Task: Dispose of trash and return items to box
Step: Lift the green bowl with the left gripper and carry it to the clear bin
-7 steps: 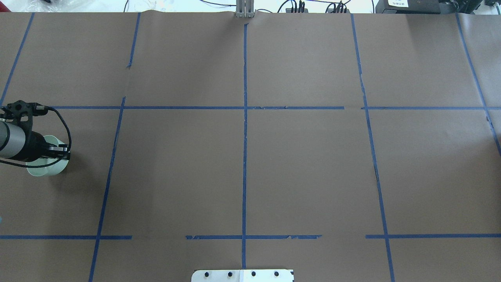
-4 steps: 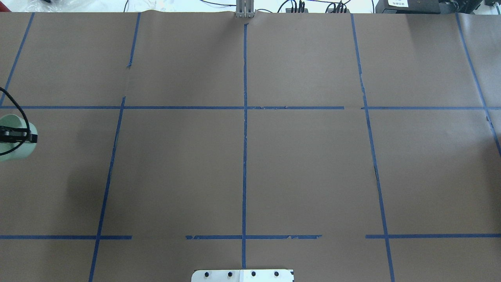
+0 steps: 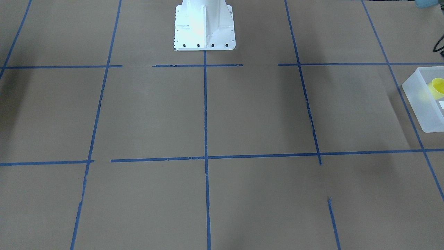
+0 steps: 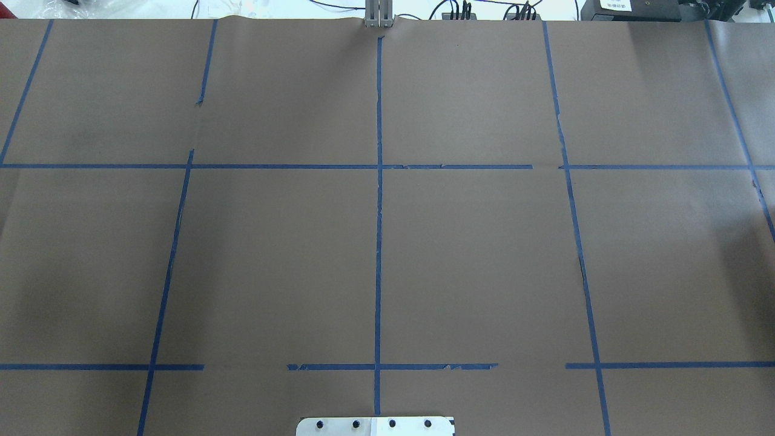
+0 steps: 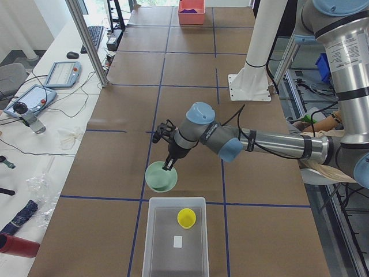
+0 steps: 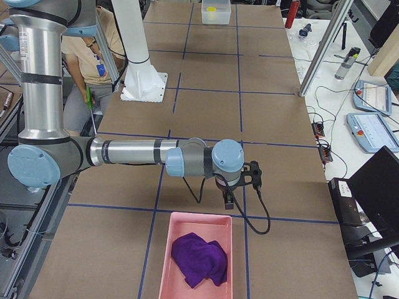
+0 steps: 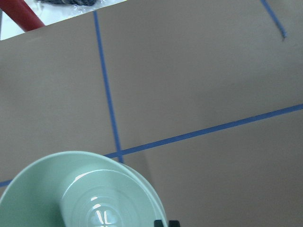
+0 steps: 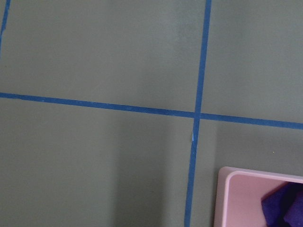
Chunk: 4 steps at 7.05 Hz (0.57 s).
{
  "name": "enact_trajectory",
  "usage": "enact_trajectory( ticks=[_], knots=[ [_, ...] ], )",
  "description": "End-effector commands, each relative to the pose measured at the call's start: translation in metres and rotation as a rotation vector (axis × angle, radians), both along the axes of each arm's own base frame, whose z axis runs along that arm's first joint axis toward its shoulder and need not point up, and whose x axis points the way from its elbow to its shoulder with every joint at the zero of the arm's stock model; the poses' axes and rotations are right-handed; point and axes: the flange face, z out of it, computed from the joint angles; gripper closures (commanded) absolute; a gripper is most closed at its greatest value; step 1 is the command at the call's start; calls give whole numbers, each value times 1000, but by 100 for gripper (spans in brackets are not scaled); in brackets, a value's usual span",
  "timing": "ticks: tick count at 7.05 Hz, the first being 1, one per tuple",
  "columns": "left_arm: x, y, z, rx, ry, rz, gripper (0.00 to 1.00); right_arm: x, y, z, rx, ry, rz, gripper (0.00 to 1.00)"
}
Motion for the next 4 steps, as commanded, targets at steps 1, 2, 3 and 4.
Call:
enact_trajectory(
  ticks=[1,2,3,4],
  knots=[
    [-69,-3,117,-42,-32,100,100,-25,3,-40,-11,-8,20,0],
    [-70,-15,181,-126,-34,147,100,-37,3,-53,-22,-15,26,0],
    [-70,-14,205,-177,-26,144,100,-45,7,-61,-33,-19,26,0],
    [-69,-10,223,-226,-13,129,100,-48,9,-61,-36,-19,23,0]
  ],
)
